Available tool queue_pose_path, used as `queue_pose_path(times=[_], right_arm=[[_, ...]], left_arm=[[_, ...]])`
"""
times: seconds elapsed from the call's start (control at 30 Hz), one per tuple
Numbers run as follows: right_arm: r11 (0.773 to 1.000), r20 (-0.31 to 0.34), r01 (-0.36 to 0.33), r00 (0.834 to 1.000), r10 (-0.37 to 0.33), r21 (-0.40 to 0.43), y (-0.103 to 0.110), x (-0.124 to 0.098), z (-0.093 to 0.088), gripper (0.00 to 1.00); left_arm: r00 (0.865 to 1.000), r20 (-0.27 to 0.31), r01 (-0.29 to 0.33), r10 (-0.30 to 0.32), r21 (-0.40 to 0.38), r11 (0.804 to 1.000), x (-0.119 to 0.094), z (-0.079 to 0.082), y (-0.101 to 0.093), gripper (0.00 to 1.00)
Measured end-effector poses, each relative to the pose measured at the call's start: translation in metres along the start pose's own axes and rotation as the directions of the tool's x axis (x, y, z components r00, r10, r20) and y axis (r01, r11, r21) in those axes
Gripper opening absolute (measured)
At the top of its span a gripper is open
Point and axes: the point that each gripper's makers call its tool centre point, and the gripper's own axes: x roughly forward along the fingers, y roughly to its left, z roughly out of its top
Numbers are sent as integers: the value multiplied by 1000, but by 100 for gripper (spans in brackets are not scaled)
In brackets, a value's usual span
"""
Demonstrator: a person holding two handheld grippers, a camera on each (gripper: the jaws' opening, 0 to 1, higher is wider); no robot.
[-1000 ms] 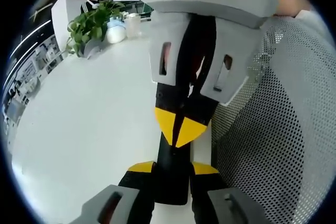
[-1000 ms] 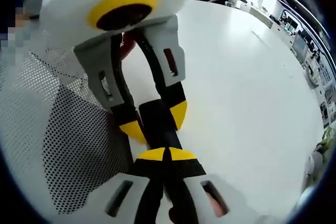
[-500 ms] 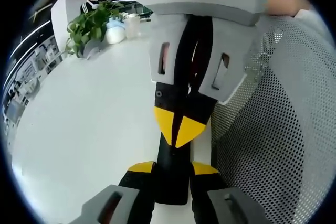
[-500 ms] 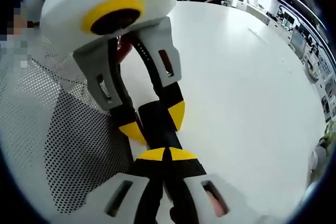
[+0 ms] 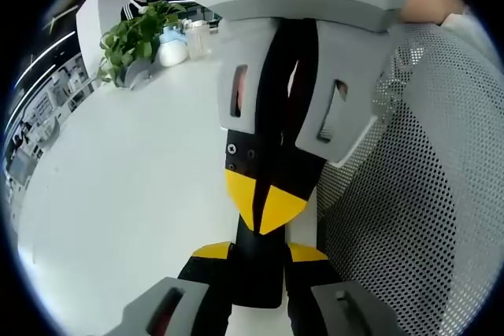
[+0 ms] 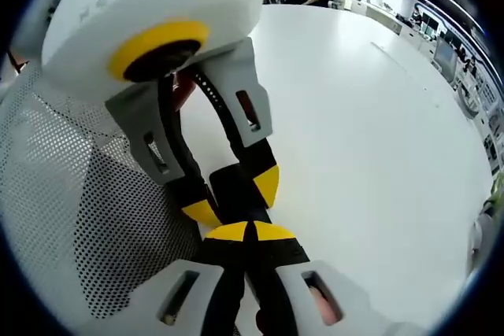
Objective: Press the specified remote control buttons in sequence, fully releasing each button before pressing the next.
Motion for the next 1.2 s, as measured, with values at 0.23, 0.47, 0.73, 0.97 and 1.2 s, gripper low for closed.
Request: queue_pose_path(times=[0.23,0.47,0.73,0.97,1.2], right_arm=[[1000,2,-8,1000,8,1,2,1,0,0],[1000,-9,-11,1000,11,-6,3,2,-2,0],[1000,-20,-4,1000,4,-20,3,4,-4,0],[1000,-13,-3,1000,3,-22,2,4,-4,0],[1000,-5,5,1000,-6,-17,1,5,-5,0]], left_arm=[[1000,0,0,0,0,1000,0,0,0,25],[1000,0,0,0,-1,1000,0,0,0,25],[1000,0,0,0,0,1000,0,0,0,25],[1000,0,0,0,0,1000,0,0,0,25],[1000,2,1,-1,-2,1000,1,0,0,25]])
